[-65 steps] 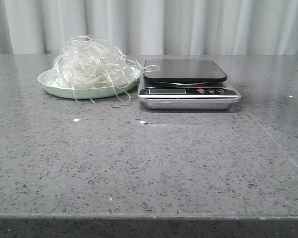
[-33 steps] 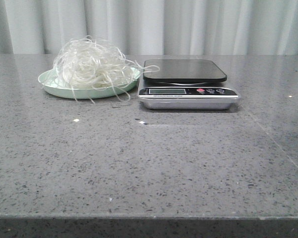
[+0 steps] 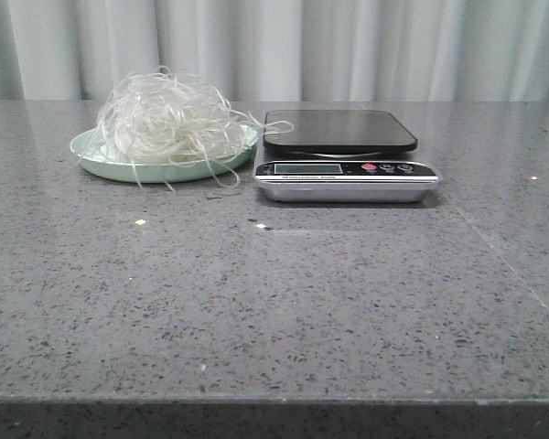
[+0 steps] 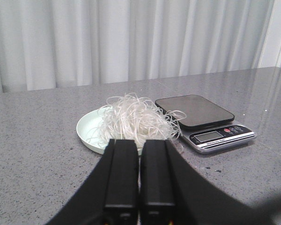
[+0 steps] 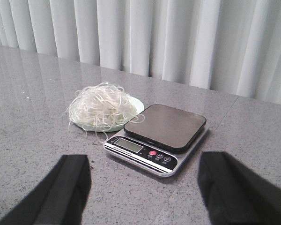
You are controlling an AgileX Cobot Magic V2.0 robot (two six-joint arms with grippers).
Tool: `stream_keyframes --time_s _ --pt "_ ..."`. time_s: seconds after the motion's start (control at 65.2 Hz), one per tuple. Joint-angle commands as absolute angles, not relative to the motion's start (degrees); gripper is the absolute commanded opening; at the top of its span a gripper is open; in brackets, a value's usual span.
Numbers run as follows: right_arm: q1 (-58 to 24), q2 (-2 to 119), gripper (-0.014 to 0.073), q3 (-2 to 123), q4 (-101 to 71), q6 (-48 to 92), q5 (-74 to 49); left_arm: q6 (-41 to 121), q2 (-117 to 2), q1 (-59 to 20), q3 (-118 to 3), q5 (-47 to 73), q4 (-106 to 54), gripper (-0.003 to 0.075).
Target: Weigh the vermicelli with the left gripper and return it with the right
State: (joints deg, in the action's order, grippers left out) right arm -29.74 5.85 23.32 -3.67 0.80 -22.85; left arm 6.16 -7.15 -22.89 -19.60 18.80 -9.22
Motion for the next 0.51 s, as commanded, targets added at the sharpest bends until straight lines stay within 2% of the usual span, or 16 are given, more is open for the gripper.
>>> stream_keyframes --time_s 0.0,0.031,0.046,0.061,0.092,0.199,0.491 --pt "-29.44 6.41 0.0398 24.37 -3.1 1.27 -17.03 6.27 -7.82 -22.79 -20.9 14.19 -10.01 0.0127" --pt "-29.44 6.41 0.0288 24.37 -3.1 1.27 -17.03 6.27 -7.82 -22.79 -20.9 14.19 -10.01 0.0127" --pt "-29.44 6.41 0.0264 24.37 -3.1 1.27 -17.03 6.27 -7.82 -22.79 -20.9 14.19 -10.01 0.0127" --pt "-29.44 6.41 0.0192 24.37 -3.1 1.27 -17.03 6.27 -7.82 -22.79 -20.9 14.19 -10.01 0.0127" --pt "-29.44 6.41 0.0124 24.37 -3.1 1.27 -17.03 6.27 -7.82 -22.79 -20.9 14.19 -10.01 0.0127" --pt "-29.44 6.41 0.0195 24.37 -3.1 1.22 -17.55 6.27 -7.82 -22.79 -20.9 14.19 -10.01 0.0127" --pt "-29.44 6.41 0.0194 24.37 -3.1 1.22 -17.81 6.27 -7.82 -22.79 -20.9 14.19 -10.01 0.0127"
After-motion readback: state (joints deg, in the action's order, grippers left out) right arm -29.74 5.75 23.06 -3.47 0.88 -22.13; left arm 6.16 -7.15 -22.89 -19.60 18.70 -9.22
